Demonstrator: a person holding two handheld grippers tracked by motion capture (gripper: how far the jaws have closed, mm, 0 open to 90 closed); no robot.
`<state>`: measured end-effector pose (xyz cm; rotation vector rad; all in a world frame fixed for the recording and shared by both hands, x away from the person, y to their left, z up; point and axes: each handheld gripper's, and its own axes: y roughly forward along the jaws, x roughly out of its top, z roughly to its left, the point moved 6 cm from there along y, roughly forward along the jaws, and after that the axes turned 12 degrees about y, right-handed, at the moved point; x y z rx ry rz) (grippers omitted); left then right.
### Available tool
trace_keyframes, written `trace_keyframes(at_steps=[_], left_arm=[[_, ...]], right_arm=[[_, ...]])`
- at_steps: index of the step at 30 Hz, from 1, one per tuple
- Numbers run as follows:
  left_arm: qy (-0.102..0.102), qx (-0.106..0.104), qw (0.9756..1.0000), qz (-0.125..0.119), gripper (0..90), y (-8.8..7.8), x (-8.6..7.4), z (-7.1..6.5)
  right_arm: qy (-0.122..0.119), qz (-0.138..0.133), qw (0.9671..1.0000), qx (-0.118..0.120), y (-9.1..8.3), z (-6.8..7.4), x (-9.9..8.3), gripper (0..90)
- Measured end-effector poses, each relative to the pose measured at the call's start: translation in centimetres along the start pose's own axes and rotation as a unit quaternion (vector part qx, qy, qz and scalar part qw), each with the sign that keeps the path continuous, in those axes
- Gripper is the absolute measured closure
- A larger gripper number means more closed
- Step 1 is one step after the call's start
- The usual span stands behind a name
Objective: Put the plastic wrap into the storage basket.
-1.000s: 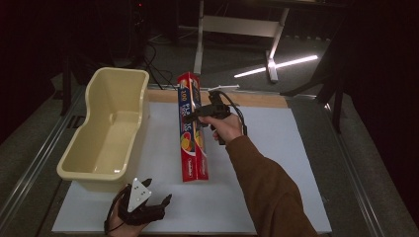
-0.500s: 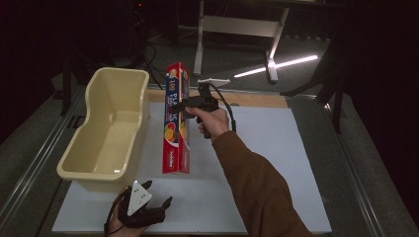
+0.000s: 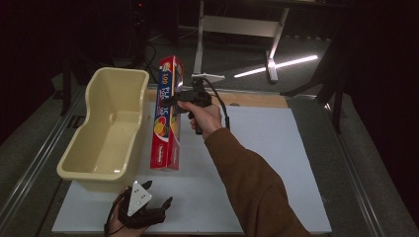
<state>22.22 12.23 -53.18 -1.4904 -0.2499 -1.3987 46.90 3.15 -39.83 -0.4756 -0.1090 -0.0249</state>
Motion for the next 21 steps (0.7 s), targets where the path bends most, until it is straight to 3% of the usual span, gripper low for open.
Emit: trace_keyframes(at_steps=[9, 16, 21], left_arm=[[-0.001, -0.001, 1.0, -0.001, 19.4, 0.0, 0.0, 0.0], [0.001, 0.0, 1.0, -0.001, 19.4, 0.0, 0.0, 0.0], [0.001, 0.0, 1.0, 0.0, 19.4, -0.1, 0.0, 0.0]], right_arm=[[-0.017, 0.011, 0.9995, 0.023, 0.4, 2.6, -0.6, 42.4], [-0.009, 0.013, 0.9993, 0.033, 1.2, 3.6, -0.8, 42.4], [-0.005, 0.01, 0.999, 0.042, 2.4, 5.0, -0.9, 42.4]])
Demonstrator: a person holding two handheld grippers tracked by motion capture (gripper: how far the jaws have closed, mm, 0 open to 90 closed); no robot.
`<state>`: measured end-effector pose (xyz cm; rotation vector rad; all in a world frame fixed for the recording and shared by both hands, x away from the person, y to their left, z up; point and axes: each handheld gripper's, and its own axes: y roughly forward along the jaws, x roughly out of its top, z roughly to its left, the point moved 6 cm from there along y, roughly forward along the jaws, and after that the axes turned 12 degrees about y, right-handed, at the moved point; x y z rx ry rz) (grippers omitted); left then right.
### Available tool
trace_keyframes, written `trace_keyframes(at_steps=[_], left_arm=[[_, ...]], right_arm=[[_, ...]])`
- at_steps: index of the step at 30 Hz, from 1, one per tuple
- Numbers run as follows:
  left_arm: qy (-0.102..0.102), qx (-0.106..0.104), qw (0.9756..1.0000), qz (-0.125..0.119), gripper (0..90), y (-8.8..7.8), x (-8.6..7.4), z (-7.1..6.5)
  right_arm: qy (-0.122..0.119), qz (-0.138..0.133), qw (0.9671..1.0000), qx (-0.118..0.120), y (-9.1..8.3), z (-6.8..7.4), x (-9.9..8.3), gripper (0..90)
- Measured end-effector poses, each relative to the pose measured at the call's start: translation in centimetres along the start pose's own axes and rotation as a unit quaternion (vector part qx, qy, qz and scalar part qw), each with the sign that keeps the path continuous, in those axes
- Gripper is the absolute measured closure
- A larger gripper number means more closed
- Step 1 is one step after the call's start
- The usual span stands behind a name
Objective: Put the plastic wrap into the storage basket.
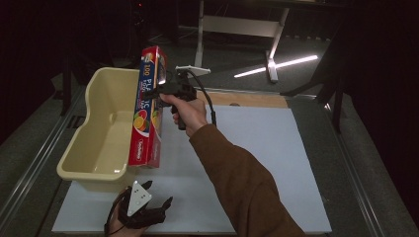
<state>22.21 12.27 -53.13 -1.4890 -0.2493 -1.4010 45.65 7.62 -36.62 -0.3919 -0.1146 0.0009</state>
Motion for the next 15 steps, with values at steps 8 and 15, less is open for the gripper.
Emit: trace_keyframes(at_steps=[8, 15], left_arm=[[-0.005, -0.001, 1.0, -0.004, 19.4, 0.0, 0.1, -0.1], [-0.005, -0.002, 1.0, -0.006, 19.4, -0.1, 0.1, 0.0]], right_arm=[[0.017, -0.014, 0.9997, 0.007, 1.3, 0.7, 0.3, 42.4], [0.024, -0.015, 0.9995, 0.01, 3.1, 1.0, 0.1, 42.2]])
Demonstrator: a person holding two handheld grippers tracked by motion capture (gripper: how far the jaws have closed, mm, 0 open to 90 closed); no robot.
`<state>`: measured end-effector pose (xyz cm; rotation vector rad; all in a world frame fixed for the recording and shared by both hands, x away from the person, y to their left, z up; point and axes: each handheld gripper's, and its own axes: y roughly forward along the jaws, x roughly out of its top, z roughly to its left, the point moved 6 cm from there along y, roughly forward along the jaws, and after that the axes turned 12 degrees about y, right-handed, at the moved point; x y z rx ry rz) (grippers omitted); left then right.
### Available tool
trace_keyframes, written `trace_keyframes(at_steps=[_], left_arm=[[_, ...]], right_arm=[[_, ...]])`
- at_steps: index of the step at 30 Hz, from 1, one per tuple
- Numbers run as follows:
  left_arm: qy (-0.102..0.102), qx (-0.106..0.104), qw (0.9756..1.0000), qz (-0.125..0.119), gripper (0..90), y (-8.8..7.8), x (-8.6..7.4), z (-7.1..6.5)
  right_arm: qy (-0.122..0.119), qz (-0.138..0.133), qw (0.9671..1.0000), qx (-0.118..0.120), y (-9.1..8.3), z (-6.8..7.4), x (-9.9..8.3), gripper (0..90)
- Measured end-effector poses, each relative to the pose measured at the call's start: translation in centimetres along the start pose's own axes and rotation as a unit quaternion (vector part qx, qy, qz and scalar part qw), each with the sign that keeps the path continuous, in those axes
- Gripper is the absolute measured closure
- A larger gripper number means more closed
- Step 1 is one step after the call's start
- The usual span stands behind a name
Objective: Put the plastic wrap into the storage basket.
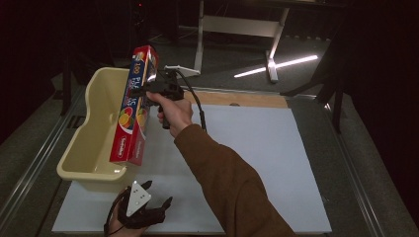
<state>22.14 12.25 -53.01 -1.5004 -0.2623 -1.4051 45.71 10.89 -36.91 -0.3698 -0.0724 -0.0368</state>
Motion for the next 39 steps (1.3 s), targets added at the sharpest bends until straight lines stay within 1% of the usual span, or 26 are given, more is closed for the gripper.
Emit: trace_keyframes(at_steps=[3, 4, 5, 9, 15, 20, 24, 28, 31, 35, 39], left_arm=[[0.0, 0.0, 1.0, 0.0, 19.4, 0.0, 0.0, 0.0], [0.001, -0.001, 1.0, 0.001, 19.4, -0.1, -0.1, 0.0], [0.001, -0.001, 1.0, 0.001, 19.3, -0.1, -0.1, 0.0], [-0.003, 0.0, 1.0, -0.003, 19.3, -0.3, -0.1, 0.0], [-0.006, 0.001, 1.0, -0.005, 19.3, -0.4, -0.1, 0.1], [-0.005, 0.002, 1.0, -0.004, 19.3, -0.4, -0.1, 0.1], [-0.005, 0.001, 1.0, -0.004, 19.2, -0.4, -0.1, 0.1], [-0.006, 0.0, 1.0, -0.006, 19.2, -0.4, -0.1, 0.1], [-0.006, 0.001, 1.0, -0.006, 19.2, -0.4, 0.0, 0.1], [-0.008, 0.001, 0.9999, -0.008, 19.2, -0.4, 0.0, 0.1], [-0.009, 0.002, 0.9999, -0.009, 19.2, -0.5, 0.0, 0.2]], right_arm=[[0.001, 0.0, 1.0, 0.0, 0.3, 0.0, 0.0, 42.3], [0.004, 0.0, 1.0, 0.001, 0.6, -0.1, -0.1, 42.2], [0.012, 0.004, 0.9999, 0.001, 1.4, -0.3, -0.2, 42.2], [0.019, 0.013, 0.9997, 0.004, 2.5, -0.4, -0.5, 42.1], [0.024, 0.018, 0.9995, -0.005, 3.9, -0.7, -0.8, 41.9], [0.023, 0.021, 0.9994, -0.013, 4.5, -1.1, -0.8, 41.7], [0.031, 0.024, 0.9991, -0.013, 4.8, -1.4, -0.8, 41.6], [0.03, 0.015, 0.9993, -0.017, 4.9, -1.5, -0.6, 41.6], [0.037, 0.007, 0.9991, -0.022, 5.1, -1.8, -0.5, 41.6], [0.045, 0.009, 0.9986, -0.026, 5.5, -2.1, -0.5, 41.5], [0.043, 0.004, 0.9985, -0.033, 5.9, -2.1, -0.4, 41.3]])
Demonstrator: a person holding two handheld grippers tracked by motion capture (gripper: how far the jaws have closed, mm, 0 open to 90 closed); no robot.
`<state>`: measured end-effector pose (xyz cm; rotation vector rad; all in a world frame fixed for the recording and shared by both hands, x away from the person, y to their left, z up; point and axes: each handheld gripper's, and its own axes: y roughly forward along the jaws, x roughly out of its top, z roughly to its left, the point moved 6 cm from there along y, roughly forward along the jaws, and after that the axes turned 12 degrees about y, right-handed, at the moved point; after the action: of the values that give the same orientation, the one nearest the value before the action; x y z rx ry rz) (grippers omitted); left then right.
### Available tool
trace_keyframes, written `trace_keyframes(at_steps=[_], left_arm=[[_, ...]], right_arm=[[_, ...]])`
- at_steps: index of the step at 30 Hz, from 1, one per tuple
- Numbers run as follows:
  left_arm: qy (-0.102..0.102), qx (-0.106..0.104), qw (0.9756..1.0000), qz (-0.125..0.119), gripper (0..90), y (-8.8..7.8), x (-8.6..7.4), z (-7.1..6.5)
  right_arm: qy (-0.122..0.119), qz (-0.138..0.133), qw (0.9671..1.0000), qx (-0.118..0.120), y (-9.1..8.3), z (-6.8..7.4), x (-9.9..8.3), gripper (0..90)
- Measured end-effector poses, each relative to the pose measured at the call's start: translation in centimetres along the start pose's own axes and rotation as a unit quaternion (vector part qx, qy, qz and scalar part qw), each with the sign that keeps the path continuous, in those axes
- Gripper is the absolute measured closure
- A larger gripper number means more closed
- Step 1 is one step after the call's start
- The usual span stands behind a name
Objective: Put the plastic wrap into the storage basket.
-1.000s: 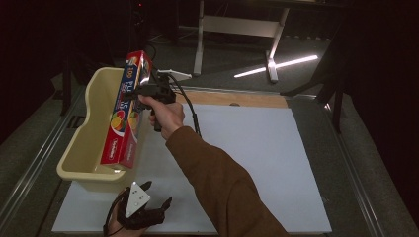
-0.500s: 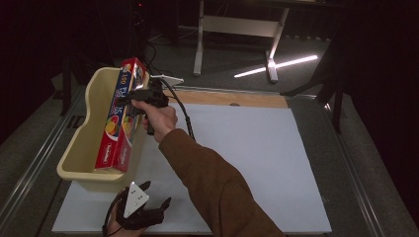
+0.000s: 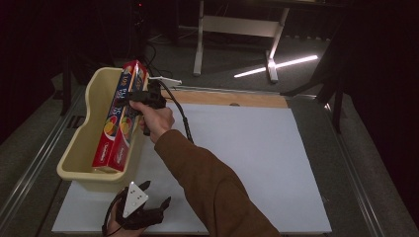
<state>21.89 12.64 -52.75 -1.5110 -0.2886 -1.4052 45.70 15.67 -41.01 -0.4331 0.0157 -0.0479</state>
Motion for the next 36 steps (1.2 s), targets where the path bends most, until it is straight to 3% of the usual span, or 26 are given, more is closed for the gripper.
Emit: trace_keyframes(at_steps=[18, 24, 29, 33, 36], left_arm=[[-0.002, 0.0, 1.0, -0.003, 19.1, -0.2, 0.0, 0.0], [-0.004, 0.001, 1.0, -0.004, 19.1, -0.2, 0.0, 0.1], [-0.004, 0.002, 1.0, -0.004, 19.1, -0.3, 0.0, 0.1], [-0.004, 0.002, 1.0, -0.004, 19.1, -0.2, 0.0, 0.1], [-0.002, 0.001, 1.0, -0.002, 19.1, -0.2, 0.0, 0.1]], right_arm=[[0.01, -0.006, 0.9993, -0.035, 1.4, -0.3, 0.2, 40.6], [-0.003, -0.004, 0.9974, -0.072, 2.3, -1.2, 0.0, 40.3], [0.002, -0.003, 0.997, -0.078, 2.5, -1.5, 0.0, 39.8], [0.004, -0.002, 0.9953, -0.097, 2.2, -1.4, 0.0, 32.7], [0.0, 0.007, 0.9972, -0.074, 1.4, -0.6, 0.0, 34.3]])
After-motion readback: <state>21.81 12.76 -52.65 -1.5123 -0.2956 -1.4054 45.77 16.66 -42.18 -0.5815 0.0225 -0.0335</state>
